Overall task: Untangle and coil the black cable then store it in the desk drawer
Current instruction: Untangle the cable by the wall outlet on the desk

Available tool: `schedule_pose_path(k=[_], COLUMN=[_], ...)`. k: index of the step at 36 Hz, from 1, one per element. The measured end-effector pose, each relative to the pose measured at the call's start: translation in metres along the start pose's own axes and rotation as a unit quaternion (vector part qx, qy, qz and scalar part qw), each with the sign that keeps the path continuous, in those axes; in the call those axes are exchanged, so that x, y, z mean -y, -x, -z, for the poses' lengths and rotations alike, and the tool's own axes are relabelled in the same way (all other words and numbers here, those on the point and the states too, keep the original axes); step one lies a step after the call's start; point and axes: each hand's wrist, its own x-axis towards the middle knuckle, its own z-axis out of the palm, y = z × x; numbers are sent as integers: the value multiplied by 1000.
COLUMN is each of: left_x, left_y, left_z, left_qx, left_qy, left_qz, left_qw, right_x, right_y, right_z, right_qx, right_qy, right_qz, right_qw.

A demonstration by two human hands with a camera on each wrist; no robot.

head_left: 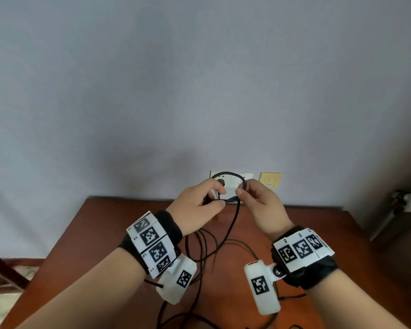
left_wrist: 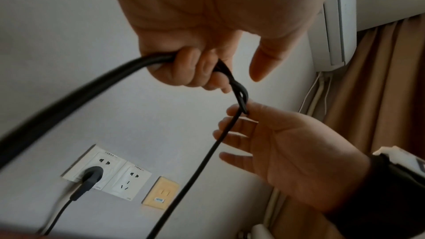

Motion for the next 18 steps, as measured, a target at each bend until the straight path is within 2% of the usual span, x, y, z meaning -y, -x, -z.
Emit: schedule_pose_path(k=[6,10,14,18], left_x=[9,15,11,6], left_y=[-2,-4,-3,-2], left_z=[-11,-15,-14,-9], left_qx=[-15,-40,-110,-166], left_qy=[-62,1,57,162], left_qz=[12,3,-25,-10], left_qw=[998,999,992,973], right_x=[-2,0,-1,-8], right_y=[4,5,9,10], right_z=[-7,-7,-12,-10], right_qx=[4,-5,38,68], right_qy=[-9,-38,-76,-140], right_qz=[53,55,13,-47], right_qw=[999,998,996,987])
